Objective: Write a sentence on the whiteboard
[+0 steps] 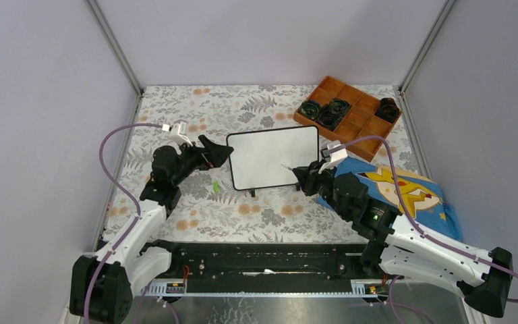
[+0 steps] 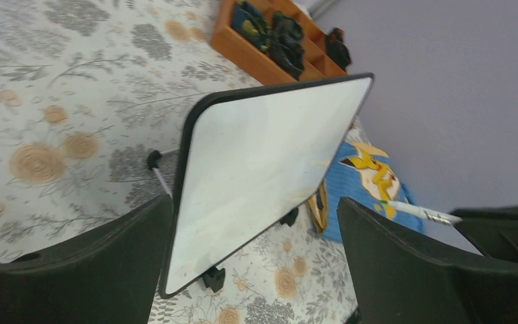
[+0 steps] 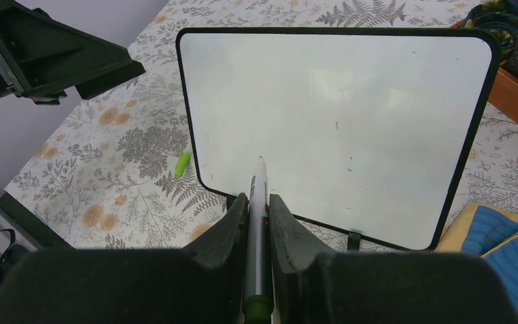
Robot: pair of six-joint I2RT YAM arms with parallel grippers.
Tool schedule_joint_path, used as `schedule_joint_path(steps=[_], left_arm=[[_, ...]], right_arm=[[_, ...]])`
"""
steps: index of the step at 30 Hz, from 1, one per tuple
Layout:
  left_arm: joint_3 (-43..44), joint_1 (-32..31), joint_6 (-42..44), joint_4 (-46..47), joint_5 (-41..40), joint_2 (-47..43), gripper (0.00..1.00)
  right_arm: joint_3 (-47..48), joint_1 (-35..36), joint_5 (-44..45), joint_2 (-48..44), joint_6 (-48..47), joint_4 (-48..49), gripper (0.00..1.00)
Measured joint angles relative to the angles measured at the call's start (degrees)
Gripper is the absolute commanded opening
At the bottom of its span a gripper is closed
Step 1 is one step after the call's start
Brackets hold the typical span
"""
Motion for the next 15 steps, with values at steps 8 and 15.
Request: schedule_joint_path(steps=[8, 15], left_arm=[[-0.04, -4.81, 0.07, -4.22, -17.4, -5.46, 0.99], [-0.22, -5.7, 3.98, -6.01, -22.38, -4.5, 0.99]], right_arm=[[0.0, 0.0, -0.13, -0.33, -0.02, -1.09, 0.0], [0.17, 0.0, -2.64, 1.31, -0.04, -1.16, 0.0]])
